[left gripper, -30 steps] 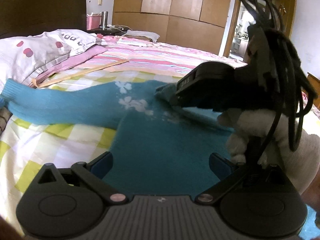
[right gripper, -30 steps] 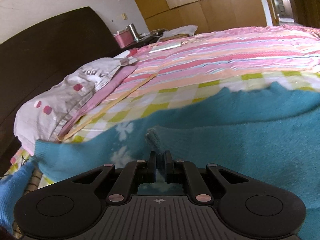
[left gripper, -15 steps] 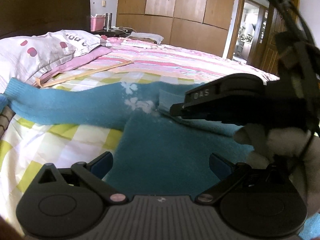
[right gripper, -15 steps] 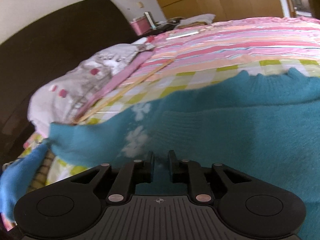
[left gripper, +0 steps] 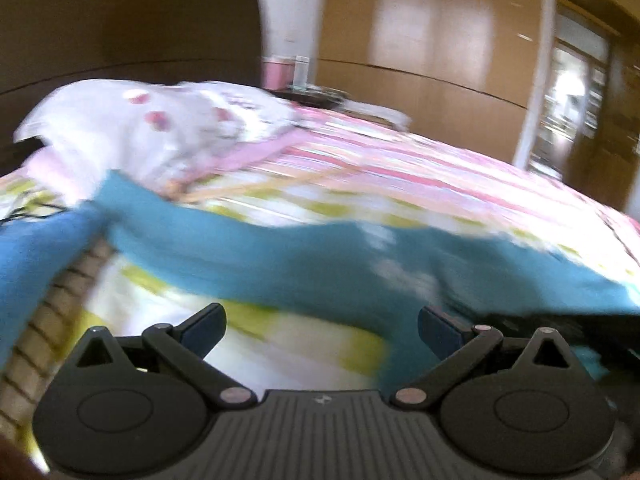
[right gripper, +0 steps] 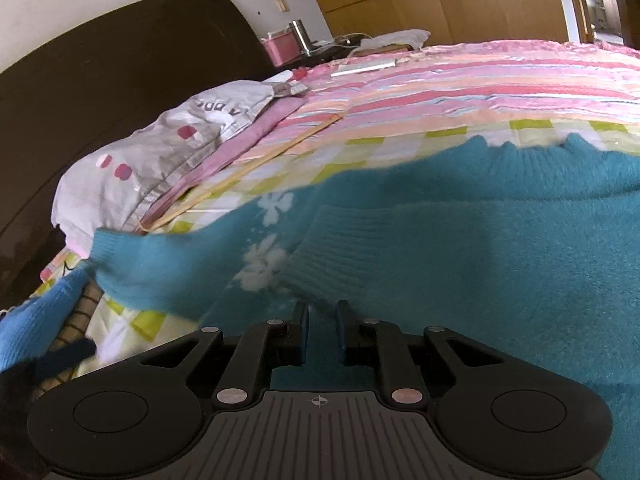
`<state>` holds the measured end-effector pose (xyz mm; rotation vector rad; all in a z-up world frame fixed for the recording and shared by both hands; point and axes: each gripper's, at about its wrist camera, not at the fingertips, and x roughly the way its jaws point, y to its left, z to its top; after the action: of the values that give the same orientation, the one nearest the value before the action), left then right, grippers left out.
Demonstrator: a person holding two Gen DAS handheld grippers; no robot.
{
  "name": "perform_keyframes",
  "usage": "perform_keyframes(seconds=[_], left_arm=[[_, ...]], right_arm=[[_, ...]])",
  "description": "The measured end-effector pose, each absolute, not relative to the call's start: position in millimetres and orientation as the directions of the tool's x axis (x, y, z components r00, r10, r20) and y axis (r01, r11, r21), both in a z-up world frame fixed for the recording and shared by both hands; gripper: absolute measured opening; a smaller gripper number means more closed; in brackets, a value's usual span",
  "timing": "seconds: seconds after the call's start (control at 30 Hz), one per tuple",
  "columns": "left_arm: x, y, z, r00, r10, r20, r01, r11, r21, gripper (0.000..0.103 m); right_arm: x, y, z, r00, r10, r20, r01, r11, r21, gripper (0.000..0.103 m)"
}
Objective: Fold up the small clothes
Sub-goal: 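Fold the held sleeve and side across the sweater body with the right tool, then close the left tool on the other sleeve cuff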
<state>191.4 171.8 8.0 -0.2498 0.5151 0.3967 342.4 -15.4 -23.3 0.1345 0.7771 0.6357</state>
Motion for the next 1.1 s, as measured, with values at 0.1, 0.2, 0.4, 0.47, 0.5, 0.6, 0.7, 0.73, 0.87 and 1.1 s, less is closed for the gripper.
perform_keyframes(seconds=[0.1, 0.2, 0.4, 0.47, 0.5, 0.6, 0.7, 0.73, 0.87, 1.1], left_arm=[[191.1, 205.7, 6.5, 0.770, 0.376, -0.516, -0.513, 0.846, -0.148, 0.103], [198.3, 244.3, -4.2, 0.727, 0.443, -0.525, -0.595, 0.788, -0.159, 0.103], [214.6, 299.1, -38.4, 0.681, 0.467, -0.564, -0.678, 0.693, -0.244, 0.097], [222.4, 306.9, -47.5, 0.669, 0.475, -0.572, -0.687, 0.689, -0.231, 0.095], [226.2, 311.0, -50.8, 0.666, 0.473, -0.577, -0.689, 0.687, -0.232, 0.094], [232.9, 320.4, -52.7, 0.671, 0.483, -0.563, -0.700, 0.663, -0.264, 0.079], [241.8, 333.7, -48.1, 0.662, 0.485, -0.572, -0.717, 0.633, -0.292, 0.044], [241.7, 338.3, -47.2, 0.664, 0.486, -0.568, -0.720, 0.622, -0.309, 0.038], [247.9, 345.2, -39.1, 0.696, 0.466, -0.546, -0.693, 0.635, -0.341, 0.018], [258.4, 290.1, 1.5, 0.831, 0.368, -0.418, -0.517, 0.788, -0.333, 0.016]], right_arm=[[336.8, -11.8, -19.7, 0.528, 0.599, -0.602, -0.492, 0.794, 0.358, 0.017], [329.6, -2.8, -16.3, 0.518, 0.616, -0.594, -0.511, 0.779, 0.362, 0.017], [315.8, 15.5, -12.7, 0.496, 0.643, -0.584, -0.556, 0.751, 0.356, 0.017], [313.3, 19.7, -13.4, 0.487, 0.649, -0.584, -0.559, 0.746, 0.362, 0.017], [313.0, 21.3, -14.2, 0.482, 0.652, -0.585, -0.557, 0.743, 0.370, 0.017], [311.9, 24.9, -14.9, 0.480, 0.654, -0.585, -0.558, 0.742, 0.372, 0.017], [311.2, 25.5, -15.6, 0.479, 0.655, -0.584, -0.557, 0.741, 0.374, 0.017], [310.7, 25.6, -15.6, 0.480, 0.655, -0.583, -0.557, 0.742, 0.374, 0.017], [308.2, 22.0, -15.3, 0.483, 0.655, -0.581, -0.558, 0.742, 0.373, 0.017], [307.4, 7.4, -7.5, 0.512, 0.655, -0.555, -0.544, 0.748, 0.380, 0.017]])
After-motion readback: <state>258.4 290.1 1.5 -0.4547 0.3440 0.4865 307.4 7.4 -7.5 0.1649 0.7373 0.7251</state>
